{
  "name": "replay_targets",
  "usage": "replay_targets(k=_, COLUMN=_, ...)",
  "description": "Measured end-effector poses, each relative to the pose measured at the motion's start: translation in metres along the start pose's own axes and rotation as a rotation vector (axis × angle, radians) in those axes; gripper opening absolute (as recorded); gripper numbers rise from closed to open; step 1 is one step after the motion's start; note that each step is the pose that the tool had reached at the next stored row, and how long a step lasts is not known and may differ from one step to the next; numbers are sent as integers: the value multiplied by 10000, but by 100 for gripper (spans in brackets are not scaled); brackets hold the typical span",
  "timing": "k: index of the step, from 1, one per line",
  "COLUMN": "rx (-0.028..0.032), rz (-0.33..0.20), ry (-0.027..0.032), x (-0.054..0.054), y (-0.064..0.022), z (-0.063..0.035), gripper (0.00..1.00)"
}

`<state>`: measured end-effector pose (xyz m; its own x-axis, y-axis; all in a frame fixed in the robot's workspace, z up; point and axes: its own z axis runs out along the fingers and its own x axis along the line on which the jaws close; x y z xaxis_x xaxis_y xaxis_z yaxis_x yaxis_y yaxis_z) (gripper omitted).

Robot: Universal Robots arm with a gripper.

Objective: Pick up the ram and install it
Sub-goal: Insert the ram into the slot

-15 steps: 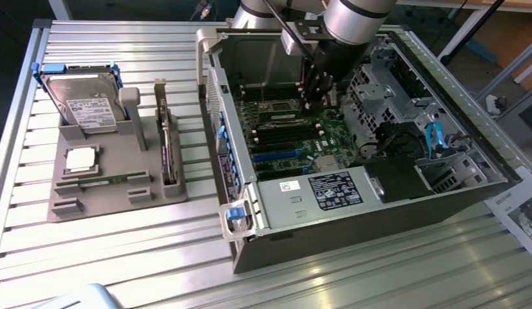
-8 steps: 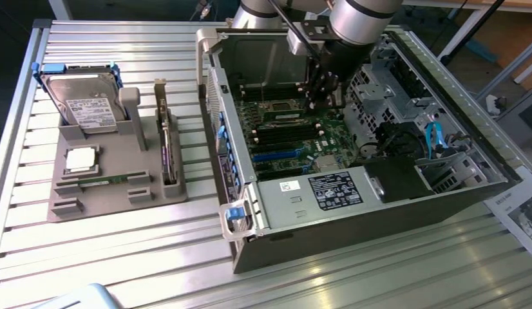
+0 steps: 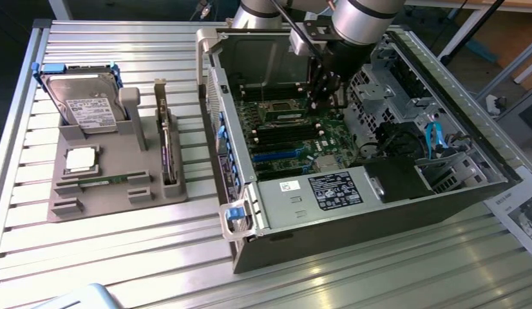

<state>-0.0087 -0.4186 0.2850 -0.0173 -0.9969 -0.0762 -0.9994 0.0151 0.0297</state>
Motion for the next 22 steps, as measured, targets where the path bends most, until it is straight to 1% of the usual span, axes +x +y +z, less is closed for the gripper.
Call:
replay_targets(k=3, rx=-10, rz=-135, ry=3, x=0, y=0, z=2, gripper=12)
replay_targets(k=8, rx=-9, rz=-137, ry=0, x=1, y=-1, z=17, gripper=12)
replay_targets(k=22, rx=-10, rz=-137, ry=2, x=13, y=-5, z=167, gripper=12)
